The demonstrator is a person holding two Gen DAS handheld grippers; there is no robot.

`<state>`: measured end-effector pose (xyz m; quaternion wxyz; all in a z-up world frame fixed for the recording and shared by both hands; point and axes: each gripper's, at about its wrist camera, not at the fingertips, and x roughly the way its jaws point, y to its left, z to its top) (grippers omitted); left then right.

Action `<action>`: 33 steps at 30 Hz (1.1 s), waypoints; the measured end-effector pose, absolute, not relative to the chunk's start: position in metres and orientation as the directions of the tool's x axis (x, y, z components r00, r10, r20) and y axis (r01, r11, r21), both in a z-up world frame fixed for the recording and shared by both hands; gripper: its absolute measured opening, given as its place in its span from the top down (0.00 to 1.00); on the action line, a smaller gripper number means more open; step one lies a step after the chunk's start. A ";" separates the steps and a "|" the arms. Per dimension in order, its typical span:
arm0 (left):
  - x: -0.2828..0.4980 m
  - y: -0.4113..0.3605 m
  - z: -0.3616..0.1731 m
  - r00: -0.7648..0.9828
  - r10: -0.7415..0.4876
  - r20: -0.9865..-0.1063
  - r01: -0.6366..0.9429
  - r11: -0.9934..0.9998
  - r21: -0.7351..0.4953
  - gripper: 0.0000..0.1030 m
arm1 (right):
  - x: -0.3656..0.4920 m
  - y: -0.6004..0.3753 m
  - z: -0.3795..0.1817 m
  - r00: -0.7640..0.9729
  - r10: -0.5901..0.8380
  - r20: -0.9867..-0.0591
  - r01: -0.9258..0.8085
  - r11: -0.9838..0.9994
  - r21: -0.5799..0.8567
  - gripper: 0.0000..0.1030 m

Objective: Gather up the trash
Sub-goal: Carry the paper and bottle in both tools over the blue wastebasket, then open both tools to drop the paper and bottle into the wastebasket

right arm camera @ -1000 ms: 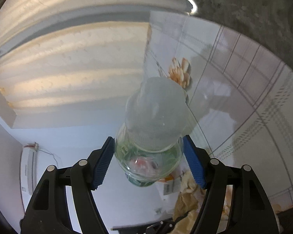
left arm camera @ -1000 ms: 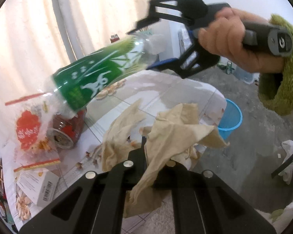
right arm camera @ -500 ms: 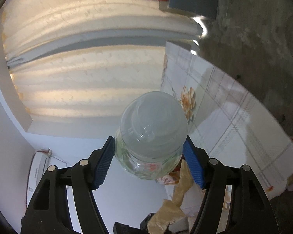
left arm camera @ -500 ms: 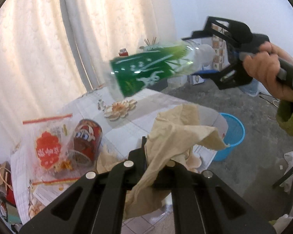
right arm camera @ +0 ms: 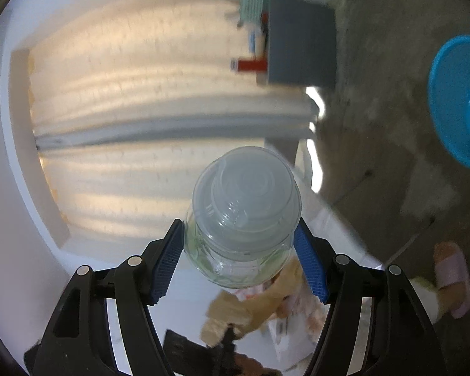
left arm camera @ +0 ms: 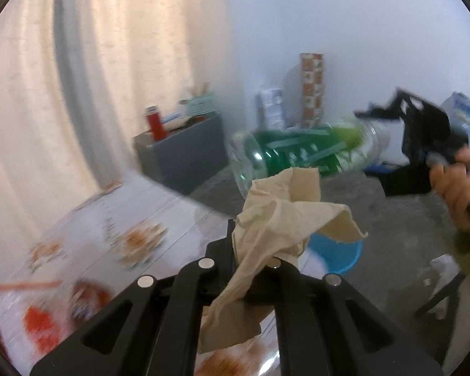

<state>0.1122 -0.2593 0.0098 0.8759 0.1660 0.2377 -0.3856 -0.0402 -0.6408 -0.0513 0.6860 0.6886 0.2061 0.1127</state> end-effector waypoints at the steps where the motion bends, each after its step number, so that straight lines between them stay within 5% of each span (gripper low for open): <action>1: 0.118 -0.274 0.014 0.564 -0.618 -0.547 0.774 0.627 0.090 0.97 | -0.052 -0.653 -0.051 0.905 0.406 -0.131 0.131 0.027 0.991 0.37; 7: 0.139 -0.372 0.037 0.424 -0.713 -0.558 0.868 0.497 0.025 0.97 | -0.110 -0.703 -0.058 0.954 0.224 -0.199 0.193 0.048 0.980 0.37; 13: 0.168 -0.481 0.016 0.194 -0.745 -0.638 0.901 0.393 -0.184 0.97 | -0.151 -0.739 -0.081 0.932 0.053 -0.358 0.351 0.102 0.931 0.37; 18: 0.190 -0.567 -0.048 0.060 -0.664 -0.745 0.852 0.423 -0.309 0.97 | -0.147 -0.755 -0.121 0.876 0.005 -0.482 0.479 0.103 0.872 0.37; 26: 0.223 -0.627 -0.172 -0.032 -0.445 -0.895 0.711 0.620 -0.333 0.95 | -0.115 -0.778 -0.206 0.742 -0.035 -0.670 0.669 0.104 0.736 0.37; 29: 0.230 -0.633 -0.205 -0.046 -0.321 -0.946 0.707 0.658 -0.258 0.77 | -0.098 -0.778 -0.226 0.690 -0.033 -0.723 0.720 0.142 0.680 0.37; 31: 0.233 -0.631 -0.212 -0.028 -0.294 -0.956 0.705 0.672 -0.227 0.52 | -0.083 -0.771 -0.238 0.647 -0.032 -0.761 0.753 0.181 0.633 0.37; 33: 0.237 -0.624 -0.211 0.013 -0.296 -0.955 0.696 0.689 -0.204 0.38 | -0.072 -0.764 -0.244 0.615 -0.025 -0.788 0.772 0.224 0.595 0.36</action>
